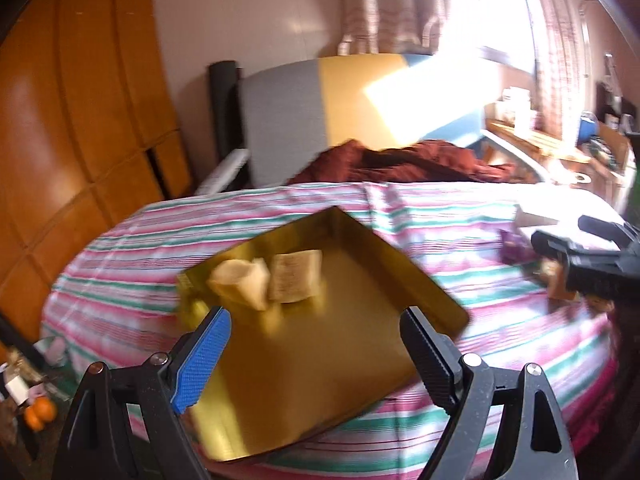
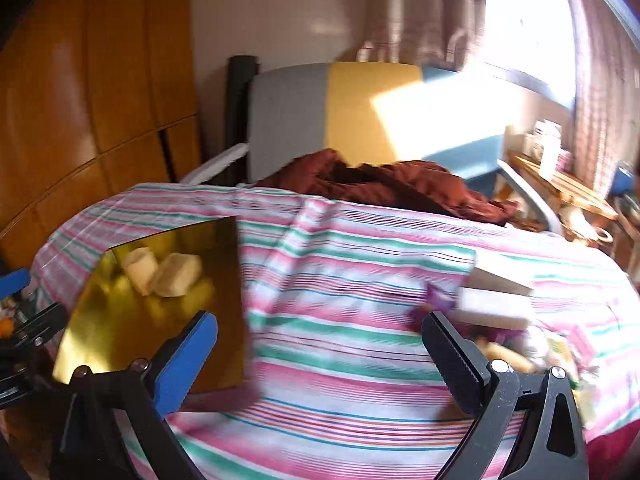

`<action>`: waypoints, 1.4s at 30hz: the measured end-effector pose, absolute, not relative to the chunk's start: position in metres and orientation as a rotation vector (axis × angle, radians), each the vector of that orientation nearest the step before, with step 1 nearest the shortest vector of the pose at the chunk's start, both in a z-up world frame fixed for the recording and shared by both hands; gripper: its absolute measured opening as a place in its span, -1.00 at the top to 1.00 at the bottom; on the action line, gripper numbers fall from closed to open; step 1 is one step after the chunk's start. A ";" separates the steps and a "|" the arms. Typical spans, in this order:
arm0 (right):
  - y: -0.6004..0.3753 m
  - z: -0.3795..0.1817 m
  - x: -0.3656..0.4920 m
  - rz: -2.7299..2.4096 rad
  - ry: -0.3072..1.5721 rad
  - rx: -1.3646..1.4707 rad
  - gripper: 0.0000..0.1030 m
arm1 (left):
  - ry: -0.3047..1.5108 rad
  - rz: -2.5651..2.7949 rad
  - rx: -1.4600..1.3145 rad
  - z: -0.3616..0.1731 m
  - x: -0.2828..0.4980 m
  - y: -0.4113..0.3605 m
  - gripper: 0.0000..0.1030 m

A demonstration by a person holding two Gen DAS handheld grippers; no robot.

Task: Organize objects
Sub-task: 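Move both tools back from the tray to the pile of items, then grasp the yellow sponge cube with the left tool and lift it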

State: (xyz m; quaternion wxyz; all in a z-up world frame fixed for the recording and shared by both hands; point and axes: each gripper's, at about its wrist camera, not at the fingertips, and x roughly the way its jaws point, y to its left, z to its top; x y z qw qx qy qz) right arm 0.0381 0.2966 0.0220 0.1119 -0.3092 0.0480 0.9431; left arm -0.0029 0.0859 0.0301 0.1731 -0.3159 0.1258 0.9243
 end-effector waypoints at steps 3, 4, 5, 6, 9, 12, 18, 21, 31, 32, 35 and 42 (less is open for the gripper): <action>0.332 0.025 0.050 2.683 0.144 -0.882 -0.99 | 0.369 2.527 -0.900 0.025 -0.001 0.108 -0.71; 0.346 0.027 0.055 2.655 0.155 -0.871 -0.99 | 0.377 2.493 -0.905 0.023 0.000 0.116 -0.71; 0.361 0.028 0.060 2.623 0.164 -0.861 -0.99 | 0.385 2.453 -0.910 0.021 0.002 0.126 -0.71; 0.375 0.029 0.065 2.585 0.164 -0.851 -0.99 | 0.393 2.426 -0.913 0.019 0.003 0.134 -0.71; 0.415 0.032 0.082 2.478 0.169 -0.815 -1.00 | 0.412 2.324 -0.926 0.012 0.007 0.163 -0.71; 0.453 0.033 0.100 2.387 0.234 -0.767 -1.00 | 0.440 2.217 -0.929 0.004 0.013 0.197 -0.71; 0.506 0.020 0.123 2.267 0.520 -0.692 -0.99 | 0.450 2.023 -0.936 -0.011 0.022 0.261 -0.72; 0.514 0.017 0.130 2.251 0.613 -0.664 -0.99 | 0.440 1.948 -0.960 -0.023 0.021 0.292 -0.72; 0.537 0.005 0.147 2.225 0.870 -0.625 -0.99 | 0.400 1.773 -1.070 -0.058 0.008 0.371 -0.86; 0.538 0.004 0.147 2.226 0.886 -0.626 -0.99 | 0.395 1.770 -1.072 -0.060 0.007 0.377 -0.86; 0.543 0.003 0.154 2.209 0.918 -0.592 -0.99 | 0.396 1.762 -1.085 -0.066 0.004 0.391 -0.86; 0.559 -0.006 0.166 2.144 1.058 -0.539 -0.99 | 0.366 1.721 -1.187 -0.088 -0.010 0.404 -0.08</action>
